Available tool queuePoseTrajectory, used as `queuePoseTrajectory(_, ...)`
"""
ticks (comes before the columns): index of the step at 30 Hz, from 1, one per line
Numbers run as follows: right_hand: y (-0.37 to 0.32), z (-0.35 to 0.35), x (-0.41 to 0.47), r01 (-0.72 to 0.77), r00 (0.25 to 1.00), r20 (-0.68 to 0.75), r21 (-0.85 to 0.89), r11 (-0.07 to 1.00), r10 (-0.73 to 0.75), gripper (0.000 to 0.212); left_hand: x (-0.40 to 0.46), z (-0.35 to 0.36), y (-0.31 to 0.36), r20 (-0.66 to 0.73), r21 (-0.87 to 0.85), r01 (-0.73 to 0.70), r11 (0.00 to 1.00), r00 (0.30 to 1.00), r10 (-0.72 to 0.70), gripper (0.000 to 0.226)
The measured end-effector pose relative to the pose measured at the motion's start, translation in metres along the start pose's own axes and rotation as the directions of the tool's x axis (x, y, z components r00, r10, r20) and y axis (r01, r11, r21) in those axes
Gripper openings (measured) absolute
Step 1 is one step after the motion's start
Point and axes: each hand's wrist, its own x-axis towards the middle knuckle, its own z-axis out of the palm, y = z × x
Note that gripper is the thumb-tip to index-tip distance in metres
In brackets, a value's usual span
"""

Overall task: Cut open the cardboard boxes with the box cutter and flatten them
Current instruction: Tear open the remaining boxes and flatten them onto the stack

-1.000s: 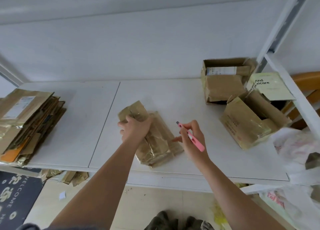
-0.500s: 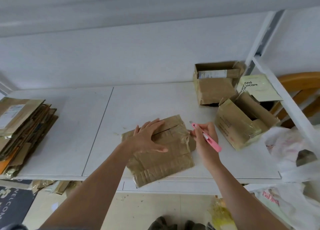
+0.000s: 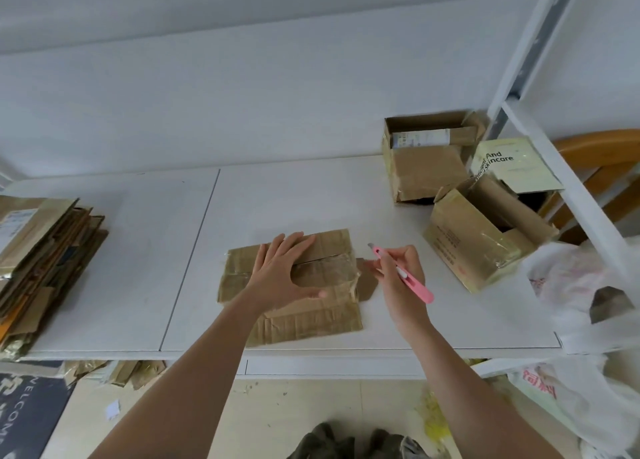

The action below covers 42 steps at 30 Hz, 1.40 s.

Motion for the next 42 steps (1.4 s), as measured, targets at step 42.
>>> queuePoseTrajectory(42, -0.018, -0.017, -0.001, 0.175, 0.944, 0.323, -0.312, 0.934, -0.069, 0.016, 0.001, 0.002, 0.0, 0.016, 0.003, 0.029, 1.0, 0.999, -0.029, 0.115)
